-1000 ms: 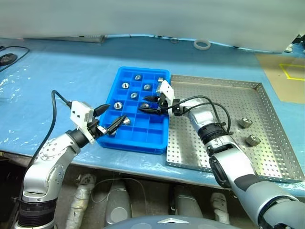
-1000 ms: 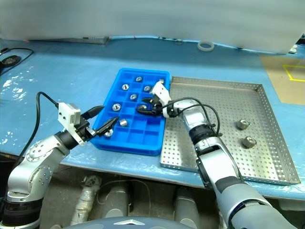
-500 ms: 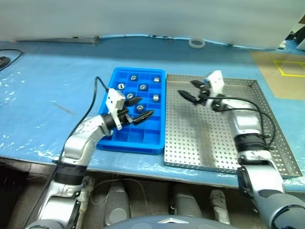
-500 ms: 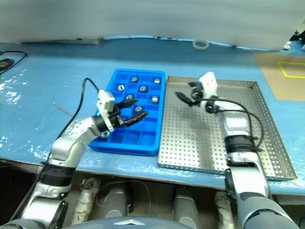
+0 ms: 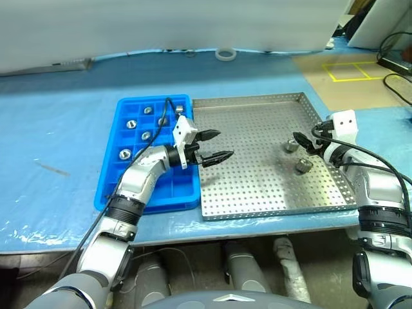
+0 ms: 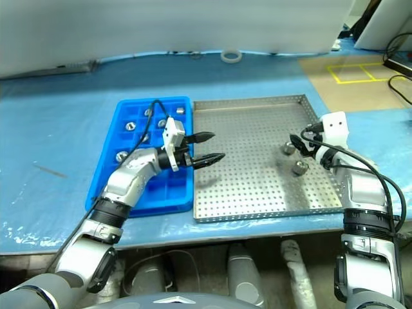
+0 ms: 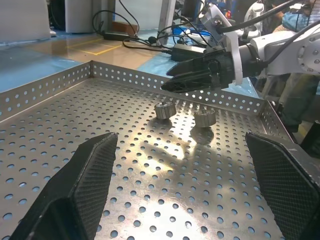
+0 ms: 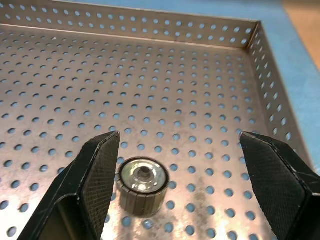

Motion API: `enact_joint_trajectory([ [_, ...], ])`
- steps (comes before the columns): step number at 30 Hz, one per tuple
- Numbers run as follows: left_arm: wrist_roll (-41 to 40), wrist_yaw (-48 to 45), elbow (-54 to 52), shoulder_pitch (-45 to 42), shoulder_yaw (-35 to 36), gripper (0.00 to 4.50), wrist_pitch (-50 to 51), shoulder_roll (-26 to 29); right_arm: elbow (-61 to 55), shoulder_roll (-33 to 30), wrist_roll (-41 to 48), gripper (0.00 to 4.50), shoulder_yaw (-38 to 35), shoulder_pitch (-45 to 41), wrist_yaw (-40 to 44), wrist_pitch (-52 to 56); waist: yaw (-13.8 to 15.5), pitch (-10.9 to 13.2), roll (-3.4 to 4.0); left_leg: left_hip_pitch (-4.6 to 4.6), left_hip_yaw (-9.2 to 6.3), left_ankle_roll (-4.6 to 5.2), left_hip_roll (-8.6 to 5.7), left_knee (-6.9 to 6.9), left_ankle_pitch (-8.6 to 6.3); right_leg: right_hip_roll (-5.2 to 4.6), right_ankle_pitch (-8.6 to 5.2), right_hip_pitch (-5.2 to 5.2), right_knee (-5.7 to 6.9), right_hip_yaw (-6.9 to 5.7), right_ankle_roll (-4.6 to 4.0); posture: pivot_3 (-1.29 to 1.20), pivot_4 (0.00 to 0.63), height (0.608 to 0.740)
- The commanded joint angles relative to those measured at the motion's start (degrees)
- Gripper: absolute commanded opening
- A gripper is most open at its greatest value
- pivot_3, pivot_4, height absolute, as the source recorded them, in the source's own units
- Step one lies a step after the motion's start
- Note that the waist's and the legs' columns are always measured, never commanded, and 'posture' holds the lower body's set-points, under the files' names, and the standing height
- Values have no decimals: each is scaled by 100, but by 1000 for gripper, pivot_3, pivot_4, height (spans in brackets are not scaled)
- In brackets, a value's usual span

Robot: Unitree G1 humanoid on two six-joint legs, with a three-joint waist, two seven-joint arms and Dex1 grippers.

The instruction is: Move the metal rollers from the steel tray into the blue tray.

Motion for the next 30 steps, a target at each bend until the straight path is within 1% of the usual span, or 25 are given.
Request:
enact_joint_trajectory([
  [1,96,-47,-161,2,38,4304,-148,97,-38,4,71,4033,180,-186,22,317,-6,0,0,-1,0,1,0,2,-1,-1,4,1,0,0,-7,-467,150,740],
  [5,160,40,-194,78,143,4304,-188,204,395,16,-64,4033,451,-448,-21,451,-4,0,0,-3,0,3,-1,4,-2,-3,5,1,0,-1,-8,-429,150,740],
  [9,164,128,-368,208,162,4304,-150,233,983,68,-177,4033,526,-743,-142,219,81,0,0,-2,0,3,-1,4,-3,-4,6,2,-1,-2,-11,-403,150,740],
  [10,172,151,-409,244,164,4304,-144,239,1080,73,-186,3641,544,-798,-134,183,101,0,0,-3,0,3,0,2,-3,-5,6,2,-1,-2,-12,-390,150,740],
  [11,182,177,-451,278,171,4304,-138,248,1165,73,-200,3470,572,-846,-119,160,119,0,1,-3,0,2,0,2,-4,-4,7,2,-1,-2,-13,-383,150,740],
  [12,191,213,-495,307,192,4304,-135,264,1250,61,-229,3190,621,-891,-90,142,144,0,0,-3,0,2,0,0,-4,-4,7,1,-1,-2,-13,-376,150,740],
  [15,188,292,-591,342,268,4304,-118,339,1417,64,-248,2080,698,-1029,-17,48,224,0,1,-2,0,1,1,-1,-5,-4,7,1,-2,-2,-15,-352,150,740],
  [16,179,309,-613,344,289,4304,-111,363,1443,71,-243,1771,707,-1069,1,15,244,0,1,0,0,1,1,-2,-5,-4,7,1,-1,-2,-15,-348,150,740],
  [17,161,332,-657,351,322,4304,-90,397,1476,74,-241,1670,713,-1130,22,-48,265,0,1,0,0,0,1,-2,-5,-4,7,1,-1,-2,-15,-342,150,740],
  [21,154,421,-827,439,434,4304,-47,544,1604,154,-165,1673,704,-1469,123,-389,294,0,1,0,1,0,0,-1,-5,-5,7,2,0,-1,-15,-307,150,740],
  [24,80,525,-1031,507,559,4304,47,609,1405,351,172,1673,631,-1669,535,-624,304,1,1,0,1,-1,2,-3,-5,-4,7,-1,2,-1,-15,-293,150,740],
  [28,-182,656,-1504,709,890,4304,349,821,563,843,991,1673,773,-1732,1623,-620,377,1,2,0,1,-3,8,-13,-4,1,7,-9,3,-2,-17,-208,150,740],
  [30,-238,702,-1733,882,1034,4304,449,1007,310,1004,1204,1673,906,-1705,2088,-685,427,1,2,1,2,-6,10,-22,-2,3,5,-17,6,-3,-23,-170,150,740],
])
